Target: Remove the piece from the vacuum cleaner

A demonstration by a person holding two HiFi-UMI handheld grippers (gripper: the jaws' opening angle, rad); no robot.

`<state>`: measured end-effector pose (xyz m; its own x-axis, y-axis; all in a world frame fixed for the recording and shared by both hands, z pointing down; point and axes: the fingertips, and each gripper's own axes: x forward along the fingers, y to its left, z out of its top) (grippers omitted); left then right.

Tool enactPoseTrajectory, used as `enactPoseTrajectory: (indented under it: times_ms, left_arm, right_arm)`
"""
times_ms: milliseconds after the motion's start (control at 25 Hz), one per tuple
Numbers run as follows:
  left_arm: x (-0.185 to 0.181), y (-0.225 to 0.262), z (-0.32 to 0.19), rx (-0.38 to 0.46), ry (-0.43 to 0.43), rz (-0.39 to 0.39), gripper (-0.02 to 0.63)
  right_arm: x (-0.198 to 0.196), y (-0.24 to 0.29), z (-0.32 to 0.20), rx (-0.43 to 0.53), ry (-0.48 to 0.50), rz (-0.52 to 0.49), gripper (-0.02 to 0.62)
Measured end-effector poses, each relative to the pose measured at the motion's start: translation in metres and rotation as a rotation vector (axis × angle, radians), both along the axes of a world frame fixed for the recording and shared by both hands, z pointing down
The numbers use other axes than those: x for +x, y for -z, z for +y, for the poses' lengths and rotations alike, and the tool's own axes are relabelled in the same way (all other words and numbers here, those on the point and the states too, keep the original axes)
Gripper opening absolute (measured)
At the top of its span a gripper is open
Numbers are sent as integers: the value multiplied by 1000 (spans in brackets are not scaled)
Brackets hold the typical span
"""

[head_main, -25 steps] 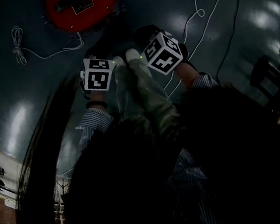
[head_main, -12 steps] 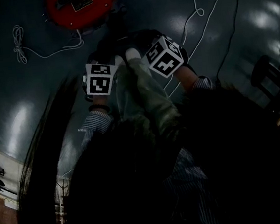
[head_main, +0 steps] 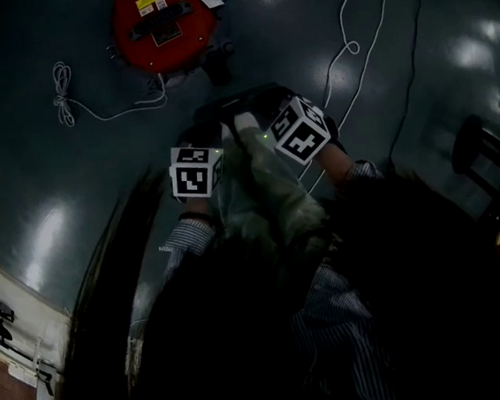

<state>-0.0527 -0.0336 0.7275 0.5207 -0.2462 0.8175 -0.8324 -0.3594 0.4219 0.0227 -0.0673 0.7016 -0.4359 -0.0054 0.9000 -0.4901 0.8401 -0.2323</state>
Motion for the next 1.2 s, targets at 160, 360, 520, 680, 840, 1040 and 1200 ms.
enactPoseTrajectory:
  times_ms: [160,360,520,680,840,1040,1200]
  left_arm:
    - [3,52,3,14,18,7,34]
    - [5,126,4,31,29,54,34]
    - [2,184,0,93,31,74,34]
    - [5,238,6,148,53,97,34]
    - [5,285,6,199,83,132,34]
    - [2,337,7,286,79,149,34]
    - [3,362,10,350,49,131,34]
  right_arm:
    - [3,49,6,9,-31,-22,25]
    - [4,124,10,55,-23,-42,25]
    - [1,185,10,124,-4,-57,25]
    - [0,239,16,150,-41,-104,23]
    - [1,280,14,177,-85,-158,23]
    - [-3,329,12,223,-143,-240,23]
    - [-2,355,18,240,-177,-301,23]
